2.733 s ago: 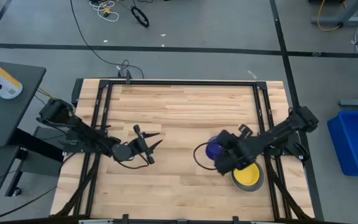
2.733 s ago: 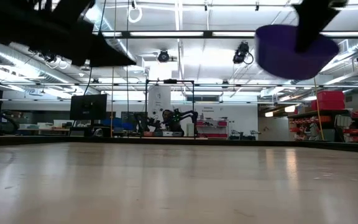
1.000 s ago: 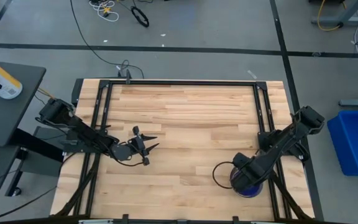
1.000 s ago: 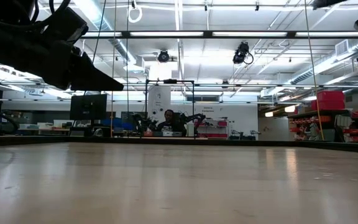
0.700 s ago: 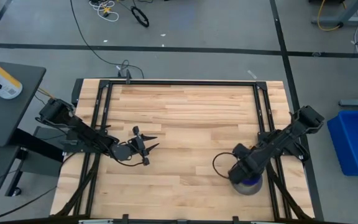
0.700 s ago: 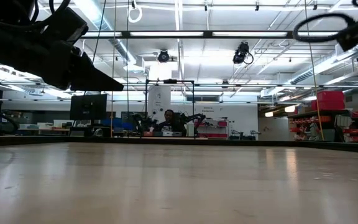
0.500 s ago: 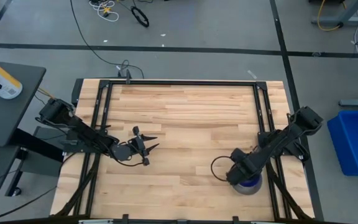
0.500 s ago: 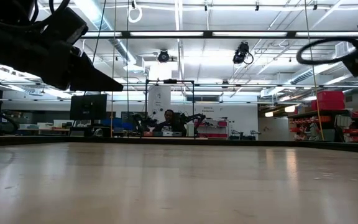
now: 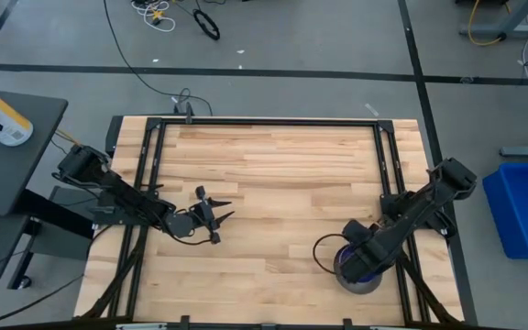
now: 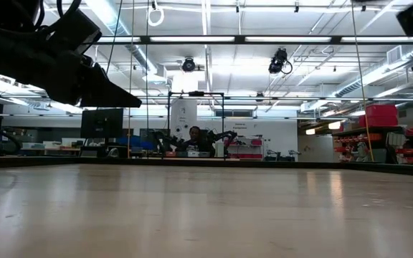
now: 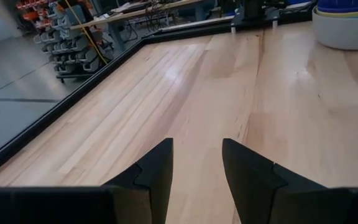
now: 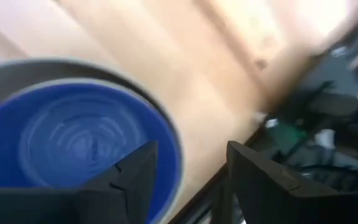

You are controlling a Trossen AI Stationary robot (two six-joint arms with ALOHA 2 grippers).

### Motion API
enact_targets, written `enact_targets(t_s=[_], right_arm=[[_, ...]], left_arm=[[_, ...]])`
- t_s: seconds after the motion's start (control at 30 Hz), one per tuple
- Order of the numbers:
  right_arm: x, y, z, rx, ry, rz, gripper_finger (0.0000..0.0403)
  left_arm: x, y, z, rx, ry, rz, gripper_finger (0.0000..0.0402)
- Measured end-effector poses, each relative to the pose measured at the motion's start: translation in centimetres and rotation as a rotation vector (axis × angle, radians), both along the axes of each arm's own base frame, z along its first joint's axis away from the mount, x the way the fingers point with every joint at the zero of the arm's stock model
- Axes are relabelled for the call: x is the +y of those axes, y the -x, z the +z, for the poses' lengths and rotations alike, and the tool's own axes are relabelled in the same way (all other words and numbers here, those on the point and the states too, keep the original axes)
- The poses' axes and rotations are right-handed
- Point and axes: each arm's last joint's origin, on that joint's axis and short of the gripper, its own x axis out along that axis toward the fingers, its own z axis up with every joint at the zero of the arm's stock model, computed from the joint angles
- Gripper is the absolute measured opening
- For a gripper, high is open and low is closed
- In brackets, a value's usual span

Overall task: Nest bowls inside each other
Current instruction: Return to Home Position

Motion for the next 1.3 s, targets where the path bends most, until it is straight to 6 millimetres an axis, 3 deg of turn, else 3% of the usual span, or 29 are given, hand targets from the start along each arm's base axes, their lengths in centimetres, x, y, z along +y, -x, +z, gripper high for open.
enact_targets(t_s=[0.13,0.27,0.33,0.4,0.43,0.5,0.6,0.7,0.8,0.87,0.97,1.07,1.2,1.3], right_arm=[[0.3,-0.8,2.1,-0.109,0.058,0.057,0.0200],[1.2,-2.6,4.5,-0.352,0.109,0.215,0.0190],[2.3,-3.6,6.2,-0.511,0.121,0.362,0.0156],[3.5,-4.2,8.2,-0.630,0.138,0.516,0.0092],[4.1,-4.3,9.2,-0.676,0.153,0.599,0.0051],[5.4,-4.1,11.4,-0.757,0.197,0.760,0.0016],[6.3,-2.5,15.3,-0.852,0.195,0.910,0.0005],[6.1,0.9,19.3,-0.992,0.186,0.977,0.0003],[5.3,5.3,20.9,-1.079,0.216,1.017,0.0002],[4.7,8.0,20.5,-1.127,0.231,1.019,0.0002],[3.8,11.1,17.5,-1.198,0.264,1.006,0.0002],[2.5,12.8,12.3,-1.274,0.289,0.942,0.0001],[0.7,13.2,4.4,-1.313,0.208,0.807,0.0001],[0.7,13.2,0.5,-1.376,0.113,0.763,0.0001]], left_arm=[[0.0,0.0,0.0,0.009,-0.026,-0.003,0.0145],[-0.2,0.0,0.8,-0.013,-0.090,0.002,0.0145],[-0.6,0.2,2.3,-0.042,-0.135,-0.002,0.0145],[-1.1,0.7,4.2,-0.081,-0.183,0.002,0.0145],[-1.4,1.3,5.5,-0.100,-0.209,0.007,0.0145],[-2.0,2.8,8.2,-0.134,-0.250,0.017,0.0145],[-2.3,6.2,12.6,-0.162,-0.275,0.017,0.0136],[-1.3,10.7,16.6,-0.207,-0.186,-0.024,0.0120],[0.5,14.4,17.9,-0.234,-0.057,-0.094,0.0104],[1.5,15.9,17.1,-0.243,0.008,-0.155,0.0097],[2.1,17.0,15.3,-0.256,0.076,-0.287,0.0092],[1.9,16.9,13.6,-0.256,0.088,-0.302,0.0093],[1.7,16.8,12.3,-0.260,0.082,-0.252,0.0093],[1.6,16.8,12.0,-0.265,0.100,-0.250,0.0091]])
